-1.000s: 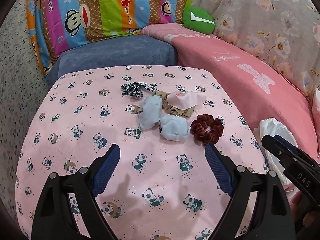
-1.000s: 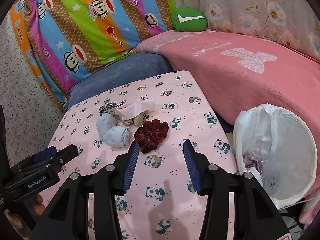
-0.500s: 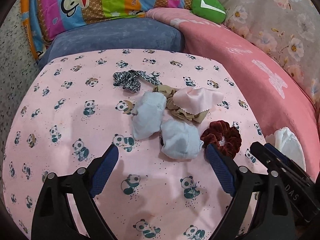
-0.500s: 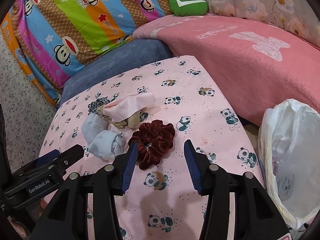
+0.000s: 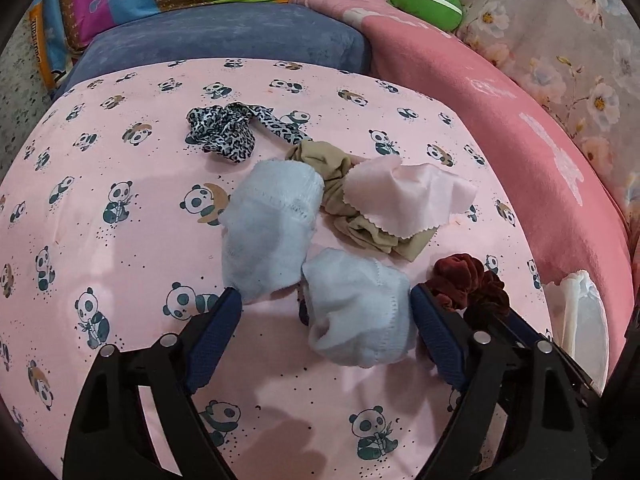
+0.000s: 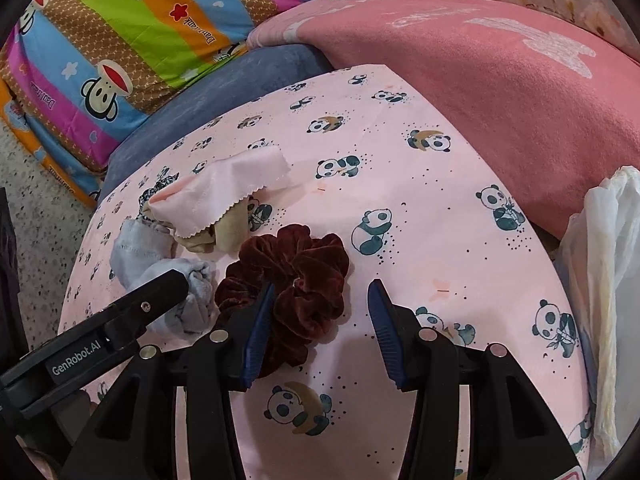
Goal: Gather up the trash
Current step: 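Move both open grippers back over the remaining items on the table, then grasp the light blue sock with the left gripper while the right grasps the dark red scrunchie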
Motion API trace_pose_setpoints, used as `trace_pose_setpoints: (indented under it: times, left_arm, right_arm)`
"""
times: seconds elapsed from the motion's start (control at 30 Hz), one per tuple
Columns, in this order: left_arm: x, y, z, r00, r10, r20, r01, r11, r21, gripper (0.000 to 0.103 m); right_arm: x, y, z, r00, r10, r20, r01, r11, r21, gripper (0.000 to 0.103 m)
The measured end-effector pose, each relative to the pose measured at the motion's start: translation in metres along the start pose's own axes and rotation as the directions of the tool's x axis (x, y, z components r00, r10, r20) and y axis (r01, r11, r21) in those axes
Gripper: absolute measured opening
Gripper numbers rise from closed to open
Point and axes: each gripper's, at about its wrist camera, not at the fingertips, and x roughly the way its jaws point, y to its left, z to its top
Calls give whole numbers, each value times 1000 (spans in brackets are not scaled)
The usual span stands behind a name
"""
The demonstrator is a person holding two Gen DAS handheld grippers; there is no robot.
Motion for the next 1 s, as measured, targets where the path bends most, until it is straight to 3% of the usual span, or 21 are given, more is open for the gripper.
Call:
trace_pose_setpoints:
  times: [0.13, 0.27, 0.73, 1.0]
  left_arm:
    - [0, -2, -3, 996, -87, -25, 87, 996, -1, 46]
    - [-4, -11, -4, 996, -86, -21, 86, 996, 14, 36]
    - [-57, -53, -9, 996, -47, 77, 40, 995, 93, 34]
    - [-86, -99, -20, 990, -75, 119, 53, 983, 175, 34]
  right_arm:
    - [4, 7, -2, 1000, 20, -15, -20, 999, -41, 27]
    - [-2, 11, -6, 1000, 23, -9, -24, 998, -67, 20]
    - [-85, -1, -12, 990, 51, 133, -44, 998, -51, 18]
    - [-141, -36, -10, 974, 32, 225, -33, 999, 4, 18]
